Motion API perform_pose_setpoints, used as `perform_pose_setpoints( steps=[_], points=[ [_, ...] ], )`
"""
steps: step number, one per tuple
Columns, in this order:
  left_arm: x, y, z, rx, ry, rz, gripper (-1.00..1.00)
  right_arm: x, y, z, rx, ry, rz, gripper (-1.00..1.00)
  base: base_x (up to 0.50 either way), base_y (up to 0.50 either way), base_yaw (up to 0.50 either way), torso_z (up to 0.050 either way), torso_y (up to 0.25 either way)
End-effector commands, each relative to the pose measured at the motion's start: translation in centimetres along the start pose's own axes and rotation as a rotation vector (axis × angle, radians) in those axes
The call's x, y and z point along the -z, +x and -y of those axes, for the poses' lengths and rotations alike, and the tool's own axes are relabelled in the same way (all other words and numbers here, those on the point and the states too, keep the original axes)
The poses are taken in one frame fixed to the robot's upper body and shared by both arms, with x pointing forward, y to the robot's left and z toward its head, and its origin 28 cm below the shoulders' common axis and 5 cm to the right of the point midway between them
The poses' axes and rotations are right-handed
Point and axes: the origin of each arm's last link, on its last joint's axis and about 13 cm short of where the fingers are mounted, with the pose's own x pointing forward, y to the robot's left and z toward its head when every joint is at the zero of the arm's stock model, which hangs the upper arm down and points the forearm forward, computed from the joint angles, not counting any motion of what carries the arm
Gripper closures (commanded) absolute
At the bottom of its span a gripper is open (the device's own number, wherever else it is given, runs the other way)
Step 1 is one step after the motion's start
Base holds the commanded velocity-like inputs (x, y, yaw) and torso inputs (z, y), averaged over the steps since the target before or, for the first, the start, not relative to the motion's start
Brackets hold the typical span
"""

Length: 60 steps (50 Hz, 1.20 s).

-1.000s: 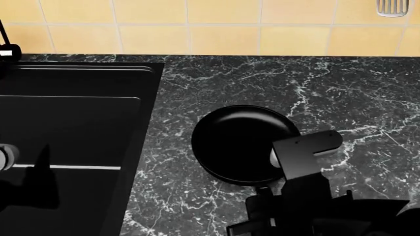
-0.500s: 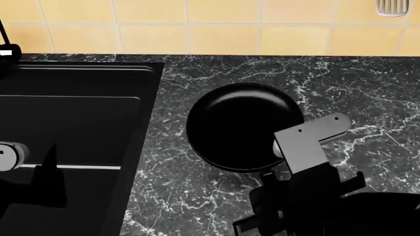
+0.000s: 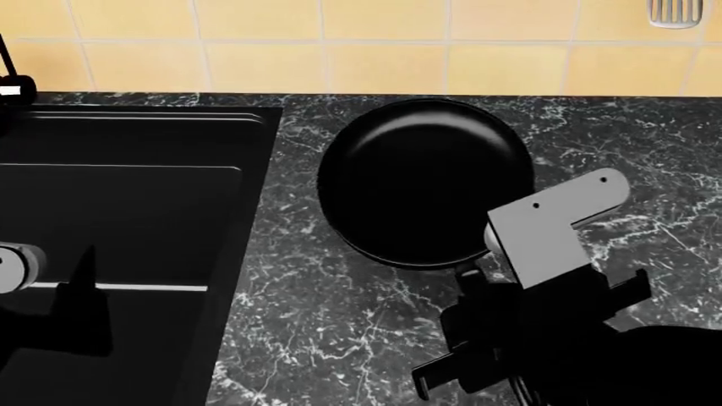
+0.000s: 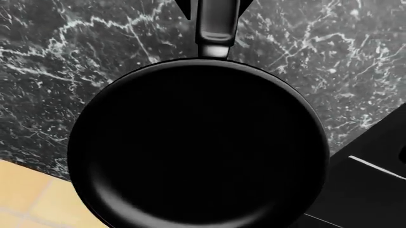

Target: Pick the pan and sponge and place them into the sink. Then turn on the water.

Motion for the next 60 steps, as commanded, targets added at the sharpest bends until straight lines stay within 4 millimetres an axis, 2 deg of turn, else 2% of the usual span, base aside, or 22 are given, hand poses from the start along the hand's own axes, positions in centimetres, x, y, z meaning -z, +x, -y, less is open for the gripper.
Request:
perform_pose_setpoints(
  steps=[1, 8, 10, 17, 35, 49, 60],
  points=[
    [-0.1, 0.2, 0.0, 0.042, -0.019, 0.019, -1.00, -1.0, -0.4, 0.5, 0.036, -0.027, 0.076, 1.00, 0.00, 0.32, 0.00, 0.000, 0.011],
    [-0.1, -0.2, -0.7, 0.041, -0.020, 0.021, -1.00, -0.7, -0.5, 0.3, 0.039, -0.016, 0.075, 1.00, 0.00, 0.32, 0.00, 0.000, 0.001],
    [-0.3, 0.0, -0.2, 0.041, -0.013, 0.022, -1.00, -0.6, -0.6, 0.2, 0.033, -0.019, 0.075, 1.00, 0.00, 0.32, 0.00, 0.000, 0.000],
    [-0.6, -0.3, -0.8, 0.019, -0.003, 0.024, -1.00, -0.2, -0.1, 0.2, 0.020, -0.021, 0.064, 1.00, 0.00, 0.32, 0.00, 0.002, 0.001],
    [-0.4, -0.3, -0.9, 0.019, -0.007, 0.022, -1.00, -0.1, 0.0, 0.2, 0.018, -0.020, 0.070, 1.00, 0.05, 0.34, 0.00, 0.000, 0.002],
    [-0.5, 0.3, -0.2, 0.019, -0.001, 0.023, -1.00, 0.4, 0.1, 0.2, 0.013, -0.018, 0.071, 1.00, 0.10, 0.37, 0.00, 0.001, 0.002],
    [-0.3, 0.1, -0.8, 0.015, -0.004, 0.020, -1.00, 0.5, 0.1, 0.2, 0.010, -0.025, 0.066, 1.00, 0.10, 0.39, 0.00, 0.000, 0.002]
  ],
)
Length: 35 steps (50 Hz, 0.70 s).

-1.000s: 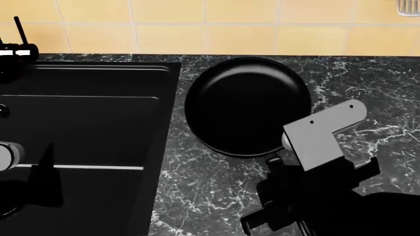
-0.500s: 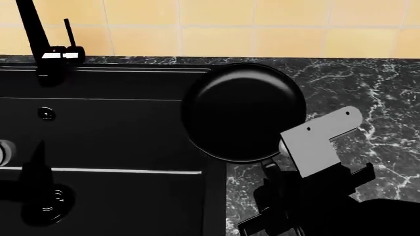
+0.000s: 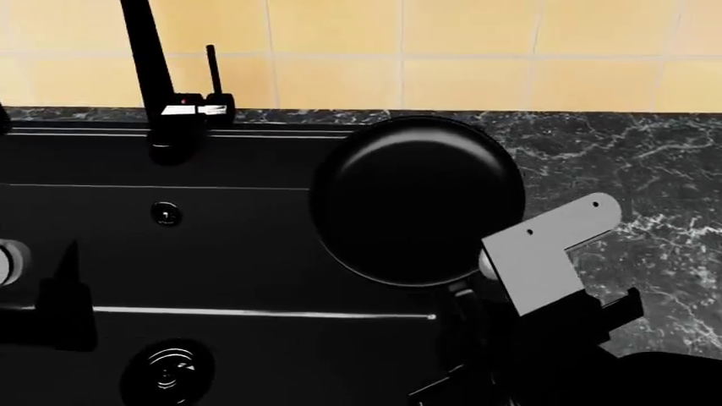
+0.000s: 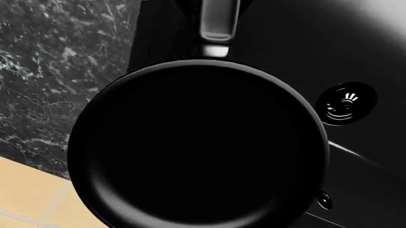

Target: Pick the pan and sponge and place them into the sink. Then turn on the water.

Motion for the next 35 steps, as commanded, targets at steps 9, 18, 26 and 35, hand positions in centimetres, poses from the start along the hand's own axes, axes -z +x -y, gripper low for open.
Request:
perform_pose_setpoints(
  steps=[9, 18, 26, 35],
  points=[
    [0.01, 0.07, -0.31, 0.038, -0.017, 0.014, -1.00, -0.69, -0.30, 0.55, 0.036, -0.007, 0.068, 1.00, 0.10, 0.46, 0.00, 0.001, 0.001],
    [-0.05, 0.24, -0.05, 0.043, -0.015, 0.014, -1.00, -0.51, -0.15, 0.56, 0.028, -0.015, 0.063, 1.00, 0.10, 0.46, 0.00, 0.000, 0.002],
    [0.11, 0.01, -0.47, 0.043, -0.017, 0.012, -1.00, -0.43, -0.21, 0.63, 0.033, -0.016, 0.058, 1.00, 0.10, 0.46, 0.00, 0.001, 0.001],
    [-0.05, 0.13, -0.26, 0.043, -0.013, 0.015, -1.00, -0.40, -0.19, 0.55, 0.006, -0.049, 0.079, 1.00, 0.10, 0.46, 0.00, 0.000, 0.002]
  ],
)
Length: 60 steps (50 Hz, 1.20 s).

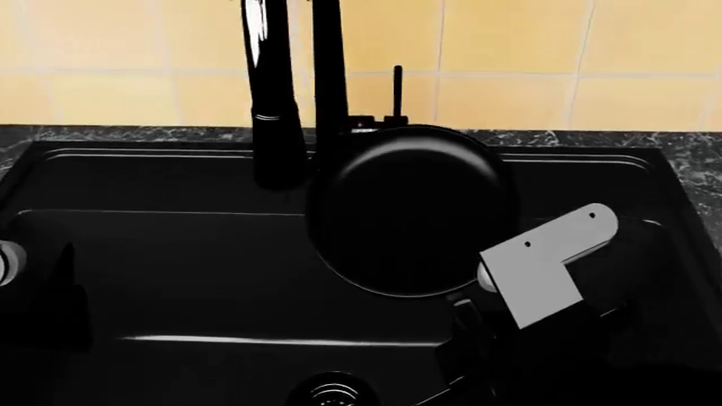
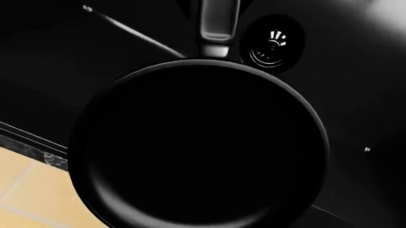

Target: Pick the pan and sponge and place them into the sink. Then turn on the water.

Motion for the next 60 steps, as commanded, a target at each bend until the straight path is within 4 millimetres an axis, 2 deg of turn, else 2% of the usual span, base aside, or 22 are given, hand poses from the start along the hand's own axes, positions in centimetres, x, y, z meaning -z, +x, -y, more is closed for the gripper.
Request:
perform_pose_setpoints(
  steps=[1, 12, 15, 16, 18, 22, 27, 38, 43, 48, 50, 60],
  points=[
    [-0.2, 0.3, 0.3, 0.047, -0.018, 0.019, -1.00, -1.0, -0.2, 0.6, 0.019, -0.036, 0.079, 1.00, 0.10, 0.46, 0.00, 0.000, 0.000],
    [-0.1, 0.3, 0.3, 0.051, -0.014, 0.017, -1.00, -0.6, -0.3, 0.9, 0.035, -0.034, 0.091, 1.00, 0.06, 0.23, 0.00, 0.001, 0.002],
    [-0.1, 0.3, 0.4, 0.049, -0.013, 0.017, -1.00, -0.6, -0.3, 1.3, 0.015, -0.068, 0.103, 1.00, 0.00, 0.00, 0.00, 0.000, 0.003],
    [-0.2, 0.2, 0.3, 0.049, -0.014, 0.018, -1.00, -0.9, -0.2, 1.6, -0.014, -0.103, 0.163, 1.00, 0.00, 0.00, 0.00, 0.000, 0.000],
    [-0.2, 0.2, 0.2, 0.048, -0.014, 0.019, -1.00, -0.9, 0.0, 2.0, -0.013, -0.118, 0.133, 1.00, 0.00, 0.00, 0.00, 0.000, 0.000],
    [-0.1, 0.2, 0.2, 0.045, -0.012, 0.016, -1.00, -1.0, 1.0, 3.0, -0.072, -0.214, 0.095, 1.00, 0.00, 0.00, 0.00, 0.000, 0.002],
    [0.0, 0.3, 0.2, 0.042, -0.013, 0.013, -1.00, -1.2, 2.3, 4.0, -0.178, -0.352, 0.143, 1.00, 0.00, 0.00, 0.00, 0.000, 0.000],
    [0.2, 0.1, -0.3, 0.030, -0.012, 0.007, -1.00, -1.3, 4.5, 5.4, -0.276, -0.484, 0.139, 1.00, 0.00, 0.00, 0.00, 0.001, 0.002],
    [0.2, 0.2, -0.4, 0.027, -0.009, 0.004, -1.00, -0.9, 5.3, 5.0, -0.367, -0.531, 0.127, 1.00, 0.00, 0.00, 0.00, 0.000, 0.002],
    [0.3, 0.4, -0.2, 0.028, -0.009, 0.000, -1.00, 0.2, 6.8, 4.2, -0.436, -0.553, 0.087, 1.00, 0.00, 0.00, 0.00, 0.000, 0.000],
    [0.5, 0.2, -0.6, 0.027, -0.009, -0.003, -1.00, 0.3, 7.2, 4.1, -0.446, -0.561, 0.091, 1.00, 0.00, 0.00, 0.00, 0.000, 0.005],
    [0.4, 0.6, 0.0, 0.024, -0.005, -0.007, -1.00, 1.1, 9.0, 3.4, -0.497, -0.557, 0.076, 1.00, 0.00, 0.00, 0.00, 0.001, 0.001]
  ],
)
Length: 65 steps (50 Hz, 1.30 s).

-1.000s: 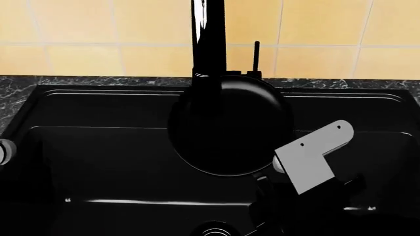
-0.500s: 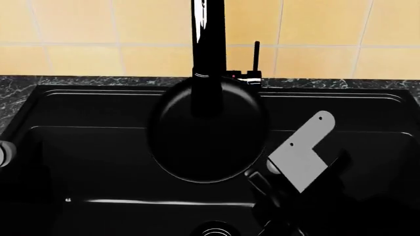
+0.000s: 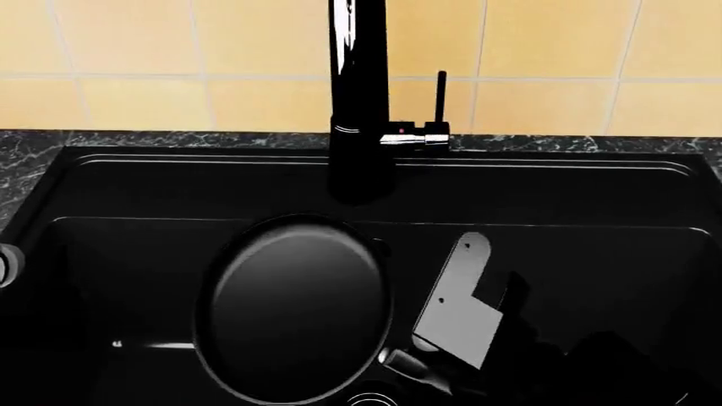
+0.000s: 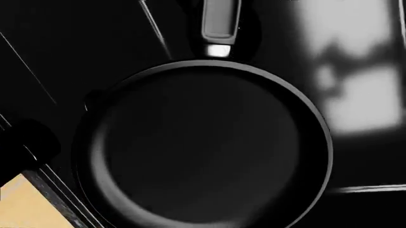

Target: Pick the pan and sponge and place them into the sink. Then turn on the water.

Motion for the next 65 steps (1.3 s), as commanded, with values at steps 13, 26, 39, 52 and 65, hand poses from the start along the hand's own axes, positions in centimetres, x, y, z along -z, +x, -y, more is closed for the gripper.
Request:
perform_pose_setpoints(
  steps=[13, 26, 39, 52, 65],
  points=[
    [0.6, 0.4, 0.0, 0.040, -0.016, -0.003, -1.00, -0.2, 4.3, 0.9, -0.113, -0.073, 0.045, 1.00, 0.00, 0.00, 0.00, 0.001, 0.002],
    [0.8, 0.2, -0.4, 0.036, -0.011, -0.010, -1.00, 1.5, 8.2, 0.6, -0.169, -0.033, 0.021, 1.00, 0.00, 0.00, 0.00, 0.000, 0.001],
    [1.2, 0.7, -0.1, 0.029, -0.006, -0.024, -1.00, 2.4, 11.1, -0.1, -0.228, -0.005, -0.021, 1.00, 0.00, 0.00, 0.00, 0.001, 0.002],
    [1.9, 0.7, -0.6, 0.021, -0.009, -0.040, -1.00, 2.6, 11.0, -0.1, -0.281, 0.020, -0.053, 1.00, 0.00, 0.00, 0.00, 0.000, 0.002],
    [2.3, 0.9, -0.5, 0.018, -0.004, -0.053, -1.00, 2.5, 10.7, 0.2, -0.298, 0.040, -0.061, 1.00, 0.00, 0.00, 0.00, 0.001, 0.001]
  ],
)
